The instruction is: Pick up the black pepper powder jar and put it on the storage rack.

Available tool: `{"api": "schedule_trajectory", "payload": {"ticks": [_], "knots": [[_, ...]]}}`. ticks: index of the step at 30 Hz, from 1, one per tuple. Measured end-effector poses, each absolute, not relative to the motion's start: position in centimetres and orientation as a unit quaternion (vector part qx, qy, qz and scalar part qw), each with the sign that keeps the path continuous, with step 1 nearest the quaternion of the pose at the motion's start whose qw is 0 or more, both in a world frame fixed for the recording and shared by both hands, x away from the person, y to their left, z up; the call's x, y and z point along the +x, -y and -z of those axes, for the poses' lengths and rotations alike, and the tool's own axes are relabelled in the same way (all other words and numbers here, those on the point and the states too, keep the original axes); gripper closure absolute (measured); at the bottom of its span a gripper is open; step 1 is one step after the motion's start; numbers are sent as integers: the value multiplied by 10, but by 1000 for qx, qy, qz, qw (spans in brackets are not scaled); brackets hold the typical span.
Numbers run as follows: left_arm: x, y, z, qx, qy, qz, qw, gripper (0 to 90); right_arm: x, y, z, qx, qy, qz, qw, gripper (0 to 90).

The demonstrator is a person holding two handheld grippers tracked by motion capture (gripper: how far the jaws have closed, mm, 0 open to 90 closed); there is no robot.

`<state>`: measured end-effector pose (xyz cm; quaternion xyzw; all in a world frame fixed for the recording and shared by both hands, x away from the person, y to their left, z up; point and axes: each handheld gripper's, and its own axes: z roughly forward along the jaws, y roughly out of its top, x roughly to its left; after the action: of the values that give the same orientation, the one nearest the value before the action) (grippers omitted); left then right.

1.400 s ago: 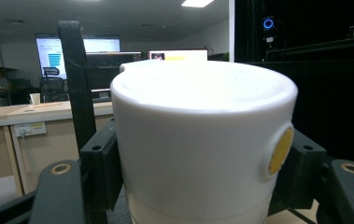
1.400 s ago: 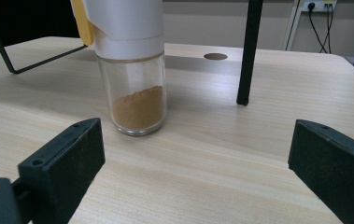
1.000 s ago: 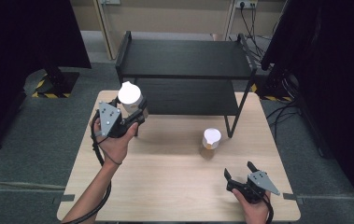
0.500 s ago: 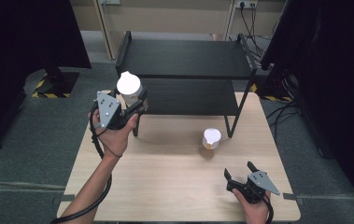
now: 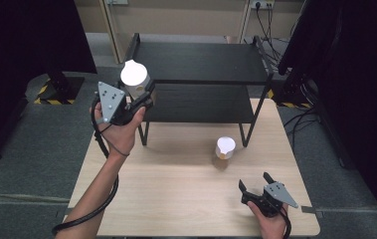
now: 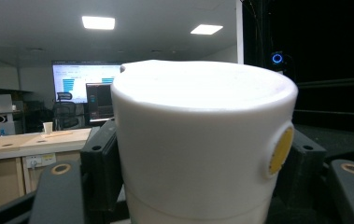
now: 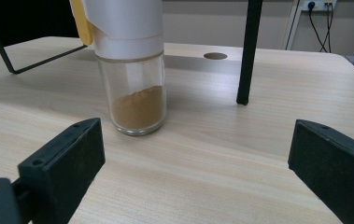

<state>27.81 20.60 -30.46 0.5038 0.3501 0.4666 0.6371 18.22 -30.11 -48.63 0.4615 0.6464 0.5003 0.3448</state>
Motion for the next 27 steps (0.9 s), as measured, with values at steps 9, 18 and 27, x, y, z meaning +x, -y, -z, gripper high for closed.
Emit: {"api": "schedule_trajectory", "payload": {"ticks": [9,18,27], "knots": [[284,-205,289,502,-351,-468,637,309,182,301,486,462,-646,-500,345,41],[295,-201,273,499,-358,-472,632,309,182,302,486,462,-646,-502,344,41],[304,-195,258,499,-358,-479,627,309,182,302,487,462,-645,-502,344,41]]}}
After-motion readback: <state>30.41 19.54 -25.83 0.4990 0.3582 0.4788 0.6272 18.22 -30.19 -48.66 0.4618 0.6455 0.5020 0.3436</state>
